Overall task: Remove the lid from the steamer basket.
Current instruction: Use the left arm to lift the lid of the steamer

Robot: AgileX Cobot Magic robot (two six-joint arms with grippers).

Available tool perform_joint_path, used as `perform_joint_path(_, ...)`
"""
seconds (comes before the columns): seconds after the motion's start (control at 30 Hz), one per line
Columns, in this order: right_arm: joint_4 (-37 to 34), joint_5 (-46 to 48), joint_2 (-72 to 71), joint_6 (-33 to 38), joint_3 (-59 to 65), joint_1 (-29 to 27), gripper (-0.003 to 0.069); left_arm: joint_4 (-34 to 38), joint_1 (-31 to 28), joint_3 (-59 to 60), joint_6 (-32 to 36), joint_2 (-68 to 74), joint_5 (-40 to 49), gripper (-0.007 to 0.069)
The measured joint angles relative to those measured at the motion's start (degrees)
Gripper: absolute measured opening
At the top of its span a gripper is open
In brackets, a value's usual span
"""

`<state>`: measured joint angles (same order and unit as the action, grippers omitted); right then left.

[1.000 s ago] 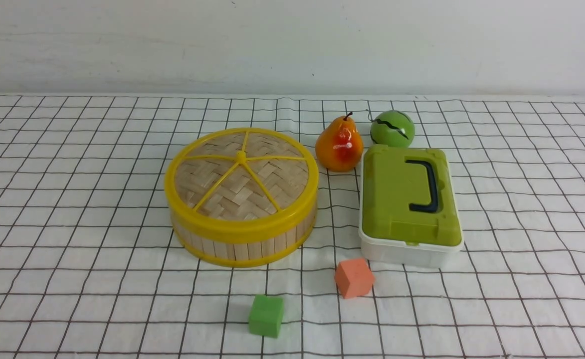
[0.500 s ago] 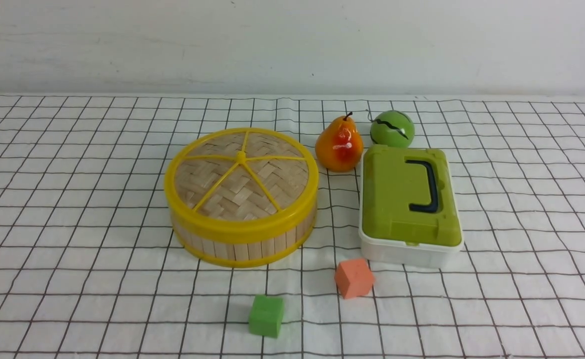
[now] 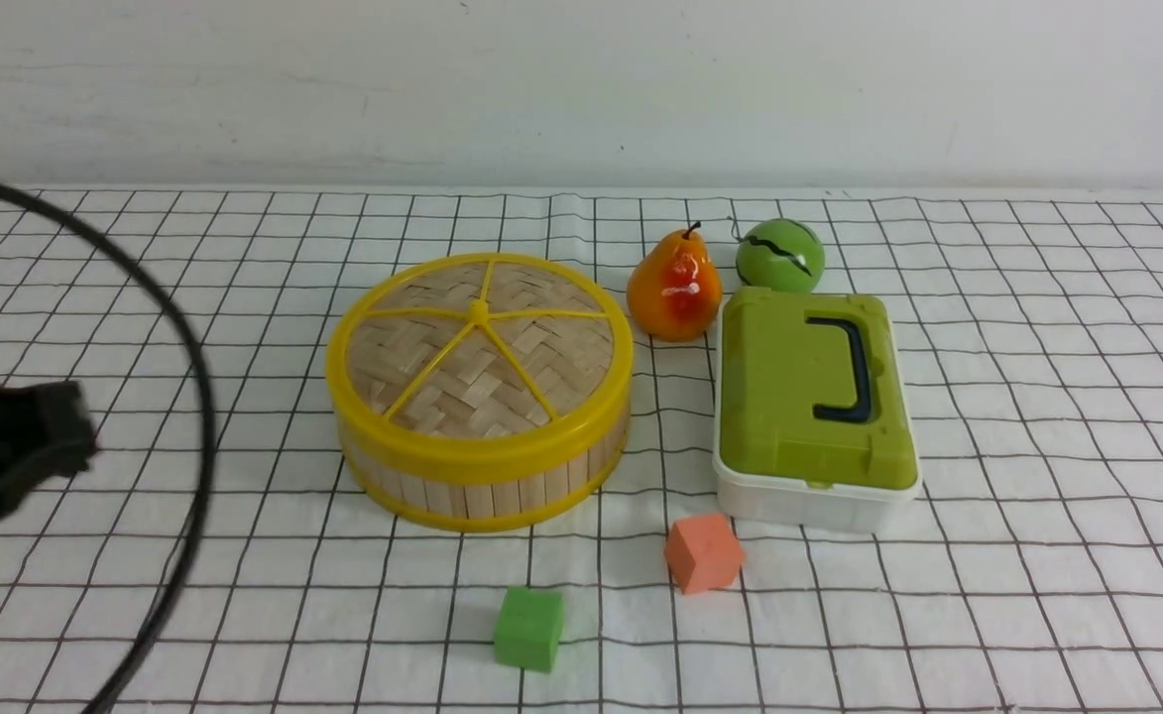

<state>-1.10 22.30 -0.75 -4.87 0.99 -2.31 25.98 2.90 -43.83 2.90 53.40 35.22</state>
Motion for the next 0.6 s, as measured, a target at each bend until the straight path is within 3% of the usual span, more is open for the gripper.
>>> perform_joint_path(0.13,0.0,0.0,0.0,0.0,0.0,0.0,0.024,14.0,0.0,-5.1,13.7,8.6,5.6,-0.0013)
perform_joint_path(0.23,0.0,0.0,0.0,0.0,0.0,0.0,0.024,19.1,0.0,-9.6,17.7,15.1,8.8,-0.0013)
perform_joint_path(0.43,0.0,0.0,0.0,0.0,0.0,0.0,0.024,17.9,0.6,-19.5,15.9,24.1,13.8,-0.0013)
perform_joint_path(0.6,0.0,0.0,0.0,0.0,0.0,0.0,0.024,5.5,7.4,-32.2,7.8,31.4,15.7,-0.0013)
